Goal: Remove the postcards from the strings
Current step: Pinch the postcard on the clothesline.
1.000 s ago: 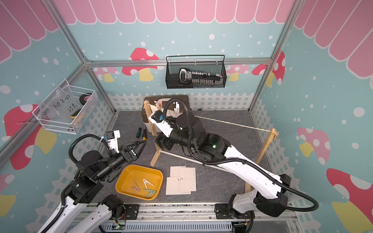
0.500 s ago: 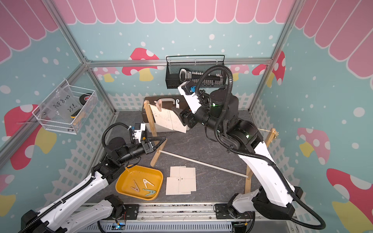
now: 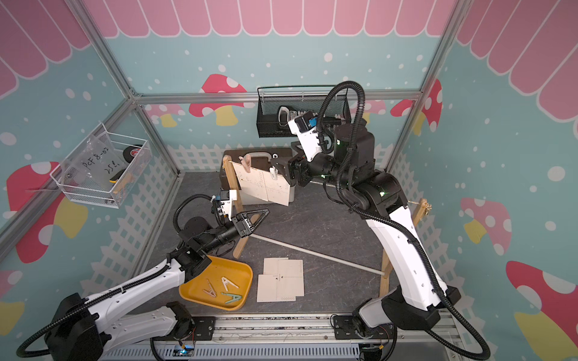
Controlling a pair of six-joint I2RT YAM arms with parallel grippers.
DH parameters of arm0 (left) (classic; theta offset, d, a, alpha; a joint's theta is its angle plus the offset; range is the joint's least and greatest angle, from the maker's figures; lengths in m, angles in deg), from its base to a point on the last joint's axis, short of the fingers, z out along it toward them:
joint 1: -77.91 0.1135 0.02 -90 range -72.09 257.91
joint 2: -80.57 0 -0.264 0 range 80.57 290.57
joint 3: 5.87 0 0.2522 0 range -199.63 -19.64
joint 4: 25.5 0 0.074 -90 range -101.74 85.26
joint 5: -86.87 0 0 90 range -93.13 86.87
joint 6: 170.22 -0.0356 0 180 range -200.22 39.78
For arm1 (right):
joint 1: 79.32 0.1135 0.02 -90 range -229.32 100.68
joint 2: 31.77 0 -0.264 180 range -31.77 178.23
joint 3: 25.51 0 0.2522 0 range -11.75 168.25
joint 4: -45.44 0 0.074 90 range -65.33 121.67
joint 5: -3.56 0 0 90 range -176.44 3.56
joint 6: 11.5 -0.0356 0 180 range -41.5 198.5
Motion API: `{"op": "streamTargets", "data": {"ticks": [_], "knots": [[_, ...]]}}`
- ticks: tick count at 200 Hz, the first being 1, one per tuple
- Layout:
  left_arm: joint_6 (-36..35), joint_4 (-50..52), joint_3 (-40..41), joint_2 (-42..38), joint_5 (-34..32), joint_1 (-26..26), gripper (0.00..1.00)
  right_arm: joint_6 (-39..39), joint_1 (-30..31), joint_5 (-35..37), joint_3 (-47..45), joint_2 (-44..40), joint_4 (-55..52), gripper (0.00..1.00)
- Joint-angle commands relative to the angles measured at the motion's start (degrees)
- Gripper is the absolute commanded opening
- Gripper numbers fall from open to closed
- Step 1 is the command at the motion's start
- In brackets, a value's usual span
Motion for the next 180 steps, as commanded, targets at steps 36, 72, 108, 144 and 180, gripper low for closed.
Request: {"op": "streamTargets", "data": {"ticks": [36, 72, 108, 144, 180], "knots": [[5.9, -19.1, -0.2, 9.5, -7.2, -3.6, 0.99, -1.1, -0.6, -4.8, 0.8, 0.2, 0.1, 0.76], [8.2, -27.2, -0.4, 14.3, -10.3, -4.1, 0.98, -0.9, -1.0, -5.7, -0.5, -0.3, 0.7, 0.76], [9.2, -34.5, -1.3, 18.5, -11.9, -4.3, 0.94, -0.8, -1.5, -6.9, -1.7, -0.6, 0.9, 0.76], [12.5, -42.9, -1.9, 23.6, -12.2, -4.3, 0.85, -0.9, -2.0, -7.7, -2.2, -0.5, 1.1, 0.76], [11.8, -43.0, -1.4, 23.4, -12.7, -4.4, 0.76, -1.0, -2.4, -8.2, -2.4, -0.2, 1.2, 0.76]]}}
